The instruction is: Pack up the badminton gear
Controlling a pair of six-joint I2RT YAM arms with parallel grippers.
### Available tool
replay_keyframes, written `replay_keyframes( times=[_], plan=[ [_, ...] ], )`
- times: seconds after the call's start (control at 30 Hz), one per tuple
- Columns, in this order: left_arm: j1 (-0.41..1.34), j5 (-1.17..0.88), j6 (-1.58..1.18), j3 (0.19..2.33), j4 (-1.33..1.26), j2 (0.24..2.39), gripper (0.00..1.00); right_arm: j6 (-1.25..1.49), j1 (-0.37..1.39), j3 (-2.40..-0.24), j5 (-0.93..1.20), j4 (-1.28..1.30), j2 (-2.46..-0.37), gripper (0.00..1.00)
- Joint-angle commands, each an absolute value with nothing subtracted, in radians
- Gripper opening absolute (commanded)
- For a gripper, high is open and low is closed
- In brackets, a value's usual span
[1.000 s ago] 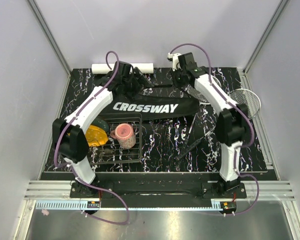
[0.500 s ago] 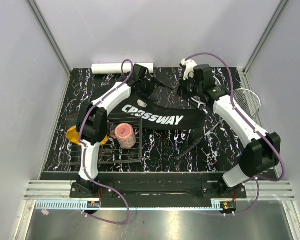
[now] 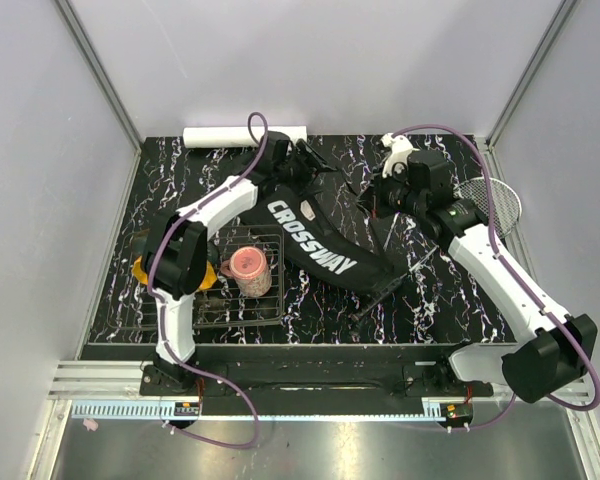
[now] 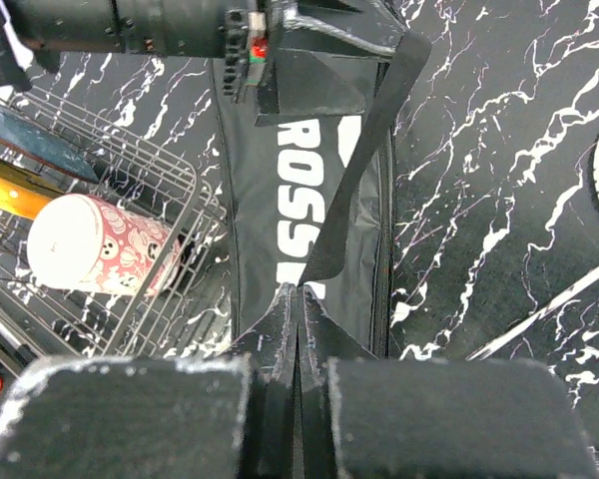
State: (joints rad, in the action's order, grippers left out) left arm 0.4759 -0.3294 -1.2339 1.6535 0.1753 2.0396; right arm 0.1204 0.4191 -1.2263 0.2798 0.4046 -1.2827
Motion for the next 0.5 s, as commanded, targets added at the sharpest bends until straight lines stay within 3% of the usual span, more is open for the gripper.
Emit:
replay_keyframes(
  times=[0.0, 0.07, 0.2, 0.33, 0.47],
  plan=[
    [0.474, -0.442, -1.252, 1.513, -0.046, 1.890, 0.73, 0.187, 0.425, -1.245, 0.236, 0.360, -1.252, 0.00],
    [0.474, -0.472, -1.287, 1.422, -0.159, 1.823, 0.73, 0.209, 0.425, -1.253, 0.212, 0.360, -1.253, 0.00],
    [0.477, -0.462, -1.331, 1.258, -0.314, 1.737, 0.86, 0.216, 0.426, -1.256, 0.230, 0.357, -1.272, 0.00],
    [0.503, -0.505, -1.333, 1.408, -0.206, 1.827, 0.99, 0.221, 0.426, -1.235, 0.276, 0.338, -1.269, 0.00],
    [0.531, -0.483, -1.400, 1.489, -0.190, 1.907, 0.99, 0.222, 0.426, -1.215, 0.301, 0.333, -1.241, 0.00]
  ],
)
